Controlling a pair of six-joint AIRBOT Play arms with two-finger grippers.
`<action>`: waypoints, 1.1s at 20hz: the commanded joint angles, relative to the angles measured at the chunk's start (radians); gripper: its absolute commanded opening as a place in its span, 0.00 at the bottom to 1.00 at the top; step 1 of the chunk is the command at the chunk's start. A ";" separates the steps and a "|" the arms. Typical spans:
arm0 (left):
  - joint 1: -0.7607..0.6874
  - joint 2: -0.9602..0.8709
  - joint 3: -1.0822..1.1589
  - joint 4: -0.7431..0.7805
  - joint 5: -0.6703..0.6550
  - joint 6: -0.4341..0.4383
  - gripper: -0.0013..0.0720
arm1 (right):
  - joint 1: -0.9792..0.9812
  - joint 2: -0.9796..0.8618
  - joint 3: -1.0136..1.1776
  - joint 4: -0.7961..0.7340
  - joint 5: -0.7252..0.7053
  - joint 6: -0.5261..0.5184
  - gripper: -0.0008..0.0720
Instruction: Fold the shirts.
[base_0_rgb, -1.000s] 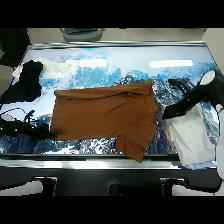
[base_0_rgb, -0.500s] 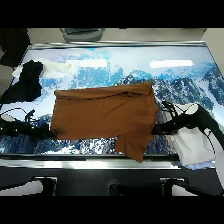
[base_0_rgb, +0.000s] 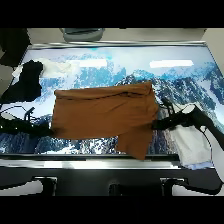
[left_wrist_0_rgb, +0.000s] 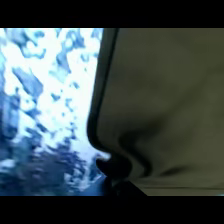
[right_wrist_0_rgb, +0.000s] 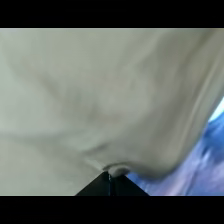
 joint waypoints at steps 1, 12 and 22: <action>0.002 0.079 0.146 -0.047 -0.106 0.007 0.05 | -0.001 0.084 0.159 0.027 0.049 -0.084 0.07; 0.002 0.486 1.213 -0.104 -0.001 -0.222 0.05 | -0.001 0.581 0.959 -0.274 -0.113 -0.108 0.07; 0.002 0.563 1.180 -0.079 -0.071 -0.251 0.05 | -0.002 0.703 0.964 -0.328 0.040 0.069 0.07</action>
